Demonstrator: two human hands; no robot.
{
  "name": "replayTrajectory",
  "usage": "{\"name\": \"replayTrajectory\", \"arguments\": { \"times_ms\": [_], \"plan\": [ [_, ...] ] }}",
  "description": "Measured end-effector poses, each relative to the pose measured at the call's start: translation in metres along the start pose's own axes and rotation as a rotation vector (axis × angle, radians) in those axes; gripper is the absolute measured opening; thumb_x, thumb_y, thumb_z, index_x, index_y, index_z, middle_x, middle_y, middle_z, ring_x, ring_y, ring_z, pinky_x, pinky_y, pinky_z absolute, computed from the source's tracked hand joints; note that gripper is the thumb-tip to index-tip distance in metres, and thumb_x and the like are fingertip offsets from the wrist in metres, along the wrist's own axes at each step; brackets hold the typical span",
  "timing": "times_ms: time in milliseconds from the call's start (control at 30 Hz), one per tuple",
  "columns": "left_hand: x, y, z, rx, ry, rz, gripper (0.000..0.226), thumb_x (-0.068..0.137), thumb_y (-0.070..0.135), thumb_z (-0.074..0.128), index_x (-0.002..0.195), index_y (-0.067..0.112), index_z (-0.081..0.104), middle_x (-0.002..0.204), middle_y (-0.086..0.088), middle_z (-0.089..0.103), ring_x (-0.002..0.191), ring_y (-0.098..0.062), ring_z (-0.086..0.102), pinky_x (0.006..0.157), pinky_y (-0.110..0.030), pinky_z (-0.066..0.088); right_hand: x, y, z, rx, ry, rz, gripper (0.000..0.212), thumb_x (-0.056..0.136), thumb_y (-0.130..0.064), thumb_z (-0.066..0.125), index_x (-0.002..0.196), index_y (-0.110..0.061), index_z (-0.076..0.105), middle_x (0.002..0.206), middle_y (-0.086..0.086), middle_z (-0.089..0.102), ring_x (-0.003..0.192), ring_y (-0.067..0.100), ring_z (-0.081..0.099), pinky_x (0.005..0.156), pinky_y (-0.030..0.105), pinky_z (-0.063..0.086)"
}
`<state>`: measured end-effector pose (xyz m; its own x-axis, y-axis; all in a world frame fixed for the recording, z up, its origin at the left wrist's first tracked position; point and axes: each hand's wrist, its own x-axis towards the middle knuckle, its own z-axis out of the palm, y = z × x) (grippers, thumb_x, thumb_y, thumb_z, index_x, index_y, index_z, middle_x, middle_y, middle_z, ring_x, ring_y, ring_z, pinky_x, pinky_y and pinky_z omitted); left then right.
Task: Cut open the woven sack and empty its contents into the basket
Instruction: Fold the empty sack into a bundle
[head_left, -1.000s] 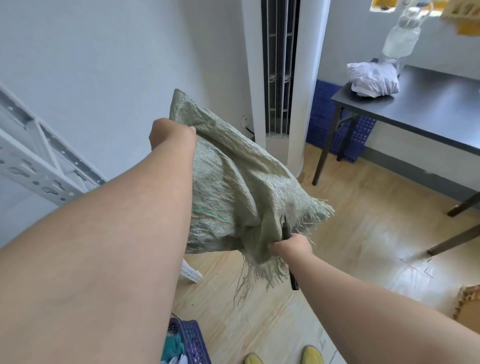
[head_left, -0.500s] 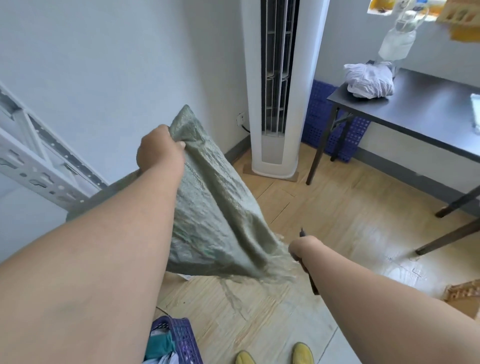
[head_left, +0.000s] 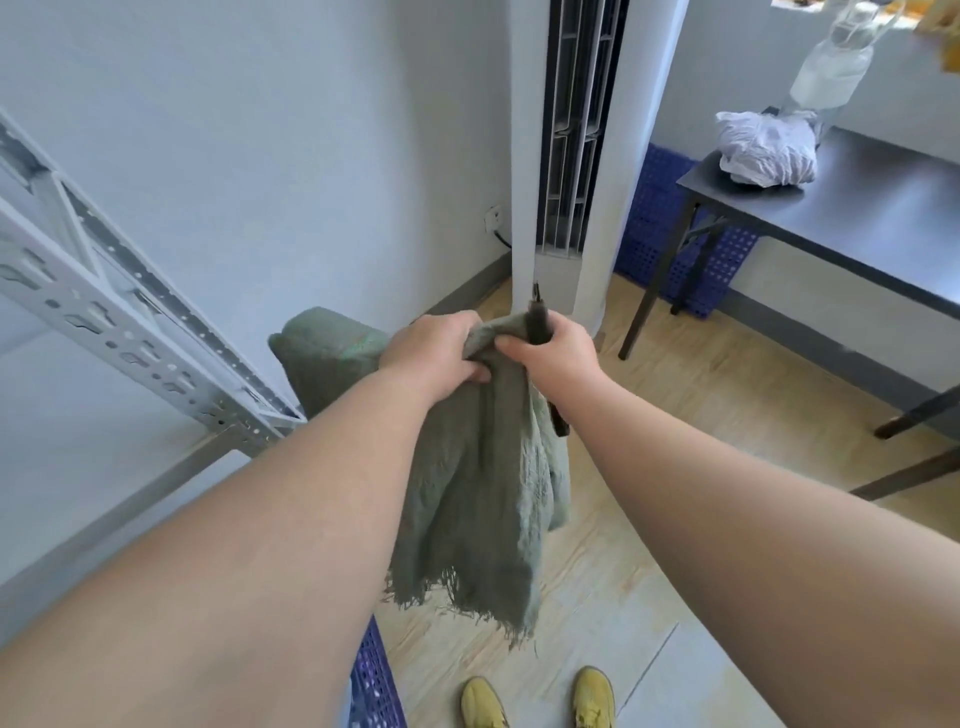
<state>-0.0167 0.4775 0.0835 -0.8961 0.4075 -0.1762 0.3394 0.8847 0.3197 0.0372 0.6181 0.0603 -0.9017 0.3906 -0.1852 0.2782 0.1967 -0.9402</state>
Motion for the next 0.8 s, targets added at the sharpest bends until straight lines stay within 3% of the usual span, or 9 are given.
{"name": "replayTrajectory", "arguments": {
  "times_ms": [67,167,267,333,400,467,533,633,800],
  "plan": [
    [-0.001,-0.010,0.003,-0.005,-0.068,0.002,0.063,0.067,0.045,0.083,0.120,0.032,0.053,0.114,0.000,0.066,0.107,-0.026,0.059,0.089,-0.038,0.047,0.003,0.007,-0.002,-0.011,0.046,0.027,0.018,0.083,-0.024,0.074,0.099,-0.023,0.065,0.097,-0.003,0.069,0.097,0.021,0.065,0.091,0.043,0.053],
    [-0.001,-0.030,0.007,0.168,-0.170,-0.041,0.073,0.064,0.050,0.083,0.126,0.034,0.049,0.121,-0.002,0.059,0.118,-0.029,0.046,0.101,-0.041,0.037,0.005,0.017,-0.006,0.030,0.048,0.056,0.014,0.085,-0.025,0.073,0.093,-0.027,0.062,0.094,-0.006,0.067,0.096,0.020,0.064,0.091,0.043,0.053],
    [-0.004,-0.047,0.015,0.210,-0.291,-0.138,0.072,0.064,0.055,0.082,0.124,0.034,0.050,0.122,0.000,0.058,0.118,-0.030,0.043,0.099,-0.040,0.037,0.008,0.022,-0.013,0.053,-0.034,0.086,0.012,0.087,-0.023,0.072,0.094,-0.027,0.064,0.090,-0.007,0.067,0.082,0.014,0.063,0.079,0.035,0.054],
    [-0.007,-0.054,0.024,0.137,-0.389,-0.158,0.081,0.061,0.057,0.082,0.131,0.031,0.051,0.129,0.005,0.060,0.120,-0.027,0.052,0.098,-0.038,0.041,0.010,0.025,-0.019,0.034,-0.101,0.104,0.008,0.089,-0.020,0.070,0.093,-0.023,0.064,0.079,-0.008,0.063,0.066,0.009,0.056,0.064,0.025,0.048],
    [-0.012,-0.056,0.037,0.023,-0.423,-0.180,0.082,0.067,0.052,0.082,0.138,0.023,0.050,0.135,0.001,0.058,0.120,-0.026,0.056,0.092,-0.032,0.044,0.013,0.028,-0.023,0.016,-0.128,0.122,0.007,0.089,-0.019,0.070,0.088,-0.023,0.064,0.073,-0.008,0.060,0.063,0.010,0.053,0.060,0.023,0.043],
    [-0.016,-0.056,0.051,-0.041,-0.358,-0.213,0.069,0.078,0.047,0.075,0.137,0.018,0.051,0.135,-0.004,0.057,0.116,-0.026,0.057,0.087,-0.030,0.044,0.017,0.032,-0.024,-0.054,-0.108,0.114,0.005,0.089,-0.021,0.070,0.093,-0.022,0.067,0.080,-0.006,0.064,0.074,0.016,0.059,0.068,0.029,0.048],
    [-0.018,-0.054,0.061,-0.049,-0.208,-0.281,0.042,0.086,0.042,0.067,0.121,0.020,0.058,0.122,-0.004,0.063,0.099,-0.026,0.059,0.080,-0.033,0.048,0.019,0.034,-0.023,-0.144,-0.070,0.094,0.017,0.089,-0.027,0.070,0.105,-0.023,0.069,0.096,-0.004,0.069,0.090,0.019,0.064,0.082,0.034,0.052],
    [-0.017,-0.048,0.065,-0.104,-0.043,-0.470,0.026,0.091,0.031,0.059,0.113,0.018,0.057,0.111,-0.004,0.064,0.084,-0.024,0.051,0.070,-0.033,0.043,0.017,0.035,-0.017,-0.244,-0.063,0.050,0.018,0.088,-0.031,0.069,0.105,-0.025,0.068,0.103,0.000,0.070,0.094,0.021,0.064,0.087,0.036,0.052],
    [-0.017,-0.046,0.071,-0.396,-0.201,-0.535,0.040,0.079,0.050,0.072,0.106,0.020,0.064,0.099,-0.003,0.066,0.092,-0.028,0.063,0.084,-0.038,0.054,0.009,0.041,-0.010,-0.196,-0.075,0.067,0.017,0.088,-0.031,0.068,0.102,-0.020,0.069,0.102,0.002,0.071,0.097,0.025,0.065,0.092,0.044,0.053]
  ]
}}
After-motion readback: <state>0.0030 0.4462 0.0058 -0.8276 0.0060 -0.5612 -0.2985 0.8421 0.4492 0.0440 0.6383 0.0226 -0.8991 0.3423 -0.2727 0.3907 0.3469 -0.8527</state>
